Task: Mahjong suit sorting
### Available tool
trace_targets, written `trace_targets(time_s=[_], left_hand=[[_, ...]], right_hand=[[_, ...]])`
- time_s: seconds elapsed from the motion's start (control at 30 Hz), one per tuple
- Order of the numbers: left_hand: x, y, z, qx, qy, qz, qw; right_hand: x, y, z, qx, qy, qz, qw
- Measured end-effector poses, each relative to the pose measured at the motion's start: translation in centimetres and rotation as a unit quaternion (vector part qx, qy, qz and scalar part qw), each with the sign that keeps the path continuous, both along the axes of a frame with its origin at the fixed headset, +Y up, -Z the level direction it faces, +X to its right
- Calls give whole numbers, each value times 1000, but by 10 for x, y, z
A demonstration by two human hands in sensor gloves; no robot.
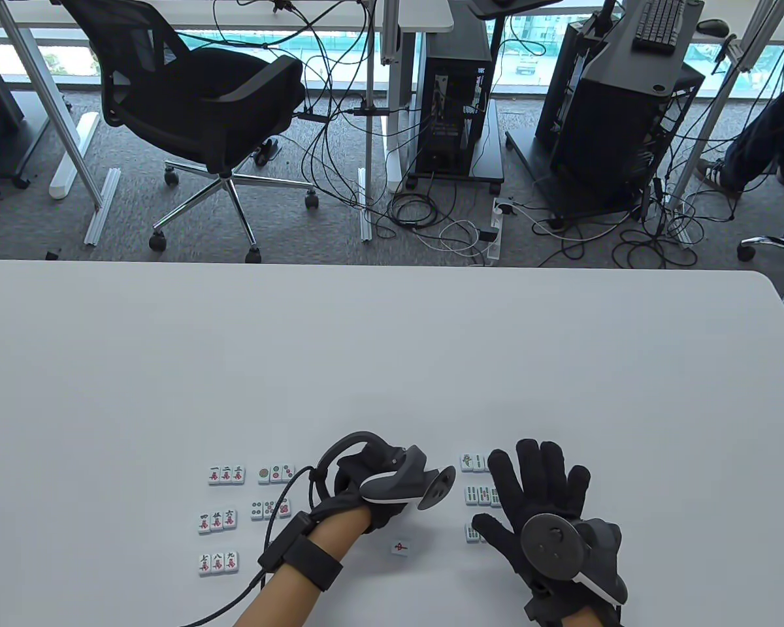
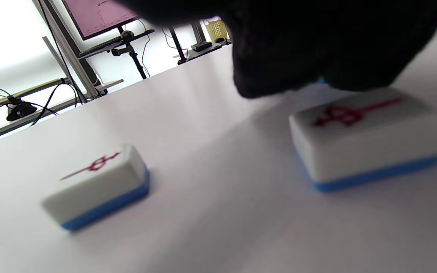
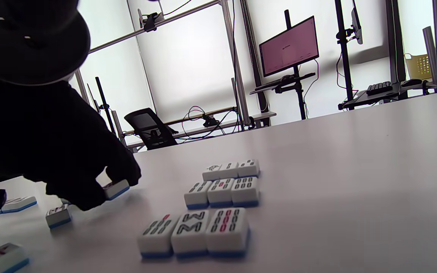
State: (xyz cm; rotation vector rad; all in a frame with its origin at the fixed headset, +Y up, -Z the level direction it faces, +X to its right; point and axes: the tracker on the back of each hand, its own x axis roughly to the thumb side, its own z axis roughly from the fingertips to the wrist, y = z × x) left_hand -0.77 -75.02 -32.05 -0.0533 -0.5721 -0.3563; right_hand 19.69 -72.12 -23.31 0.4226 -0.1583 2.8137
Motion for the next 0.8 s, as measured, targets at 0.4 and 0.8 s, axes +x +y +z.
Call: trace_targets(time_s=[0.4,0.8], left_hand=[[-134,39,66,18,77,42,996],[-180,8,108,-34,115,-27,992]], right_hand=[[1,0,0,0,-6,7,1000],[2,0,0,-7,-14,18,1000]])
